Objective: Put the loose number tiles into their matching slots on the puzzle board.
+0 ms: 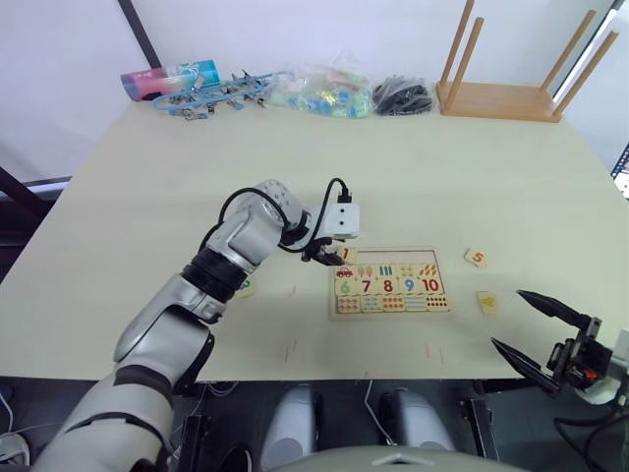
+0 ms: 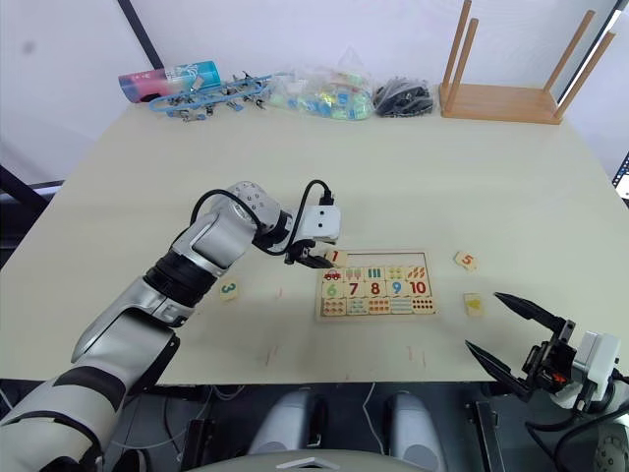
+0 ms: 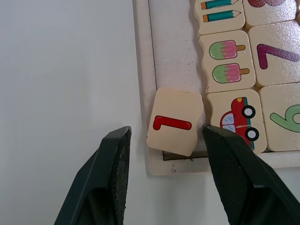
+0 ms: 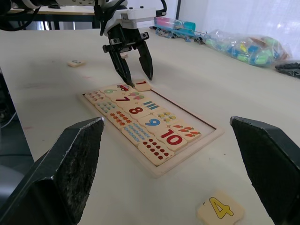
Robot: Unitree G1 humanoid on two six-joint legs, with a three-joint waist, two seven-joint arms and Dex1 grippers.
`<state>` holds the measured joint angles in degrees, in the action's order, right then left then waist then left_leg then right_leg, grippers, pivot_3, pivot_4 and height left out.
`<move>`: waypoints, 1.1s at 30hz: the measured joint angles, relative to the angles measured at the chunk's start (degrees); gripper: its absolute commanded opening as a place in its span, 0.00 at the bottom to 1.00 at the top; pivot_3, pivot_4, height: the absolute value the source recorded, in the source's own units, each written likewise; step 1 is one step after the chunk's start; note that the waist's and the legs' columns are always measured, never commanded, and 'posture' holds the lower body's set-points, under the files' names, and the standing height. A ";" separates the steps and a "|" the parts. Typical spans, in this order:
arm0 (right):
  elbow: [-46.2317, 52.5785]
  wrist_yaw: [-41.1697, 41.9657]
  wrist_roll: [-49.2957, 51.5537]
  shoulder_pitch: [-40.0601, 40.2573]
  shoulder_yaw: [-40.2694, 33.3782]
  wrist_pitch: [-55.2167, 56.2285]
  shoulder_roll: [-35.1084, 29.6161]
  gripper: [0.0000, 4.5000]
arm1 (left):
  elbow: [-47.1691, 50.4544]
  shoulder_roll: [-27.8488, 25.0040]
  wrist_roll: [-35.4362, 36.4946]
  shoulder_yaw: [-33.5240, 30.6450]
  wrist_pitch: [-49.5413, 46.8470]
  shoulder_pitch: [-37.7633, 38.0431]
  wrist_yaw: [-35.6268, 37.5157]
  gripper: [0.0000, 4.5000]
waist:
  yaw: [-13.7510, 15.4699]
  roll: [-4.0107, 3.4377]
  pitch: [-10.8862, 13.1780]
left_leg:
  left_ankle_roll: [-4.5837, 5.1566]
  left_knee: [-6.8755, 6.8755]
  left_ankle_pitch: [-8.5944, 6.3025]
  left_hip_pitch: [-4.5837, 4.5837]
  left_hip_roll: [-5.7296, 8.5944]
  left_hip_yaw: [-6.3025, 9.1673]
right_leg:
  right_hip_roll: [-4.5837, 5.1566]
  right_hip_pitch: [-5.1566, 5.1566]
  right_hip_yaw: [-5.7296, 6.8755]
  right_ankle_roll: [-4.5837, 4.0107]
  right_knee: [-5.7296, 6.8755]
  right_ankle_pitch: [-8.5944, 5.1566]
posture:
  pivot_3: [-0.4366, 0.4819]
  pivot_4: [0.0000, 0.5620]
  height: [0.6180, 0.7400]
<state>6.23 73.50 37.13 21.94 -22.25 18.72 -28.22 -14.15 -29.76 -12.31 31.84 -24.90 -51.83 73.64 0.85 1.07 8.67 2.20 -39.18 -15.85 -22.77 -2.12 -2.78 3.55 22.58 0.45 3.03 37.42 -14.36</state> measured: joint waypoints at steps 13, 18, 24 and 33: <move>0.01 -0.29 -0.06 -0.35 0.36 0.00 -0.02 1.00 | 2.27 -4.12 3.80 -2.25 -4.18 -3.62 6.78 0.57 | 0.00 0.00 0.00 | 0.00 0.00 0.00 0.00 0.00 0.00 | 0.00 0.00 0.00 0.00 0.01 0.00 | 0.48 0.27 0.98; 0.02 -0.42 -0.10 -0.48 0.68 -0.02 -0.02 1.00 | 1.60 -4.32 6.24 -3.35 -4.81 -4.38 8.11 0.57 | 0.00 -0.01 0.00 | 0.00 -0.01 0.00 0.00 0.00 0.00 | 0.00 0.00 0.00 0.00 0.01 0.00 | 0.48 0.27 0.98; 0.05 -1.06 -0.11 -1.30 1.17 -0.40 -0.07 1.00 | -8.36 -2.23 9.24 -7.17 4.20 -5.32 6.74 0.45 | 0.01 0.00 0.00 | 0.00 -0.01 0.00 -0.01 0.00 0.00 | 0.00 0.00 0.01 0.00 0.01 0.00 | 0.48 0.27 0.98; 0.04 -1.28 -0.16 -1.63 1.21 -0.46 -0.14 1.00 | -24.62 2.47 12.56 -11.59 23.23 -5.16 7.87 0.01 | 0.00 0.00 0.00 | 0.00 -0.03 0.00 -0.01 0.01 -0.02 | 0.00 0.00 0.01 0.01 0.01 0.01 | 0.48 0.27 0.98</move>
<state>6.27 72.21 36.97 20.32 -21.04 18.26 -28.35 -38.77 -27.29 0.25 20.25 -1.67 -56.98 81.51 0.85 1.07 8.67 2.20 -39.21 -15.85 -22.78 -2.11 -2.80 3.55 22.58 0.46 3.04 37.43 -14.35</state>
